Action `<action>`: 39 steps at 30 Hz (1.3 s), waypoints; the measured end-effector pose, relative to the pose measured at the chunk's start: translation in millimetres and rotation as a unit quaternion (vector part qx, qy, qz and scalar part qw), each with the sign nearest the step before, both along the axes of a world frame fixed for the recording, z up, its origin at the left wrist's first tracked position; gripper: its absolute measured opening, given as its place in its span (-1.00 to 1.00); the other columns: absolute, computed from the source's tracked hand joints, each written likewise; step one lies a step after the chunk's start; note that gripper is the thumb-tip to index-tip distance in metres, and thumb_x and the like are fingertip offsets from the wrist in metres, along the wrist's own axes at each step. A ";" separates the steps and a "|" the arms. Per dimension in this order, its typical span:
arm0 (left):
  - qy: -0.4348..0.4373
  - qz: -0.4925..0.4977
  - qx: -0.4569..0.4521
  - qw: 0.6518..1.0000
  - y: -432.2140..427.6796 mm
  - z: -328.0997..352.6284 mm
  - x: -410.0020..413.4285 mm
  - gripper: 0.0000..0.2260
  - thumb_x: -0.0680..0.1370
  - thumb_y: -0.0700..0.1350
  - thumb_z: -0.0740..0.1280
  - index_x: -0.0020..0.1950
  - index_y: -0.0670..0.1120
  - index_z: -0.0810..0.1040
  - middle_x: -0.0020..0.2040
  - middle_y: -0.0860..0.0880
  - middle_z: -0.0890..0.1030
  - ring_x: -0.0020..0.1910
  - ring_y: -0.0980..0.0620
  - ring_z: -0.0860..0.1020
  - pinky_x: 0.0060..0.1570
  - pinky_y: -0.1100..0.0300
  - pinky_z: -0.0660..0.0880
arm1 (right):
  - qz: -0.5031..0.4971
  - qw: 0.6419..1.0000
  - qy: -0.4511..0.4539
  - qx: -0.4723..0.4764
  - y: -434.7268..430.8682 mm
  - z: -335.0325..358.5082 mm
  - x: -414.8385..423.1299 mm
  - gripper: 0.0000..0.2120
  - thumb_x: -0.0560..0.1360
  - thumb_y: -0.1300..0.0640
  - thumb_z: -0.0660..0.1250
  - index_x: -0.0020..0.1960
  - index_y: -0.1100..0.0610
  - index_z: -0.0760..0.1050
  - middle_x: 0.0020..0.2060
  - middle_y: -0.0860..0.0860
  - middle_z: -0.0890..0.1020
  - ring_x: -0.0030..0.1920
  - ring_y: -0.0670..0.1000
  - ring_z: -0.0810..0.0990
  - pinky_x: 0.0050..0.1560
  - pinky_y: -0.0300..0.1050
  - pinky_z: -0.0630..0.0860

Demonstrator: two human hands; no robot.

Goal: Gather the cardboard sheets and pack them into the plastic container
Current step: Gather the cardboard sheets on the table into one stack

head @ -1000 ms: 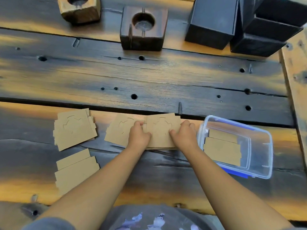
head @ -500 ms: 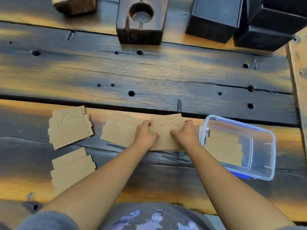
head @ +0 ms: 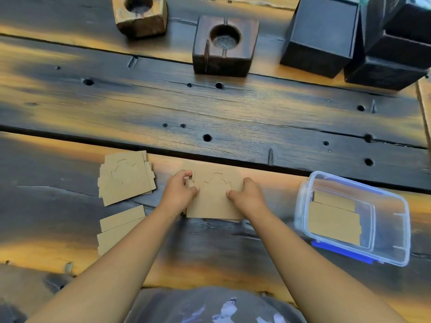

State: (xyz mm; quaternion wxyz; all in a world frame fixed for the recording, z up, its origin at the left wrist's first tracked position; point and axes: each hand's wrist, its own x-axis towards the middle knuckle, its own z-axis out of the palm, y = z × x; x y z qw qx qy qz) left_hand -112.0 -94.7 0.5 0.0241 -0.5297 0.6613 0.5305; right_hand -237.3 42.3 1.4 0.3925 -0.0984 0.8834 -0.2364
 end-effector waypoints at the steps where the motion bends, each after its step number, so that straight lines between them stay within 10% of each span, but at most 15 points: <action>1: 0.000 0.004 -0.003 1.000 -7.8 1.9 5.9 -0.64 0.46 -0.26 0.43 0.24 -0.05 0.55 0.10 -0.11 0.64 -0.02 0.00 0.58 0.03 0.18 0.51 | 0.007 1.000 -0.002 -0.002 -7.1 -0.1 5.3 -0.58 0.45 0.04 0.41 0.21 0.22 0.43 0.21 0.18 0.45 0.11 0.18 0.53 0.11 -0.06 0.46; 20: -0.092 -0.085 -0.056 0.990 -51.0 -18.2 33.1 -0.31 0.45 -0.13 0.46 0.52 -0.06 0.25 0.40 -0.16 0.39 0.36 -0.16 0.43 0.40 -0.04 0.37 | -0.048 0.999 -0.004 0.016 -38.1 -26.8 32.6 -0.55 0.39 0.03 0.44 0.14 0.16 0.34 0.07 0.08 0.46 -0.09 0.04 0.47 -0.21 -0.14 0.37; 27: -0.134 -0.020 0.027 0.990 -20.3 -13.5 44.8 -0.49 0.37 -0.06 0.54 0.26 -0.13 0.49 0.22 -0.16 0.54 0.19 -0.16 0.54 0.23 -0.03 0.52 | -0.135 0.982 -0.130 0.008 -34.0 -29.2 47.8 -0.63 0.36 0.09 0.50 0.07 0.16 0.44 0.09 0.13 0.62 0.08 0.17 0.61 0.13 0.09 0.59; 39: -0.040 0.138 -0.011 0.990 30.4 26.7 124.3 -0.73 0.43 -0.08 0.52 -0.06 -0.10 0.46 -0.24 0.08 0.49 -0.27 0.13 0.48 -0.31 0.22 0.34 | -0.028 0.974 -0.208 -0.082 4.7 -6.5 77.3 -0.64 0.34 0.14 0.56 0.06 0.17 0.53 0.03 0.13 0.67 -0.06 0.08 0.66 -0.12 -0.05 0.59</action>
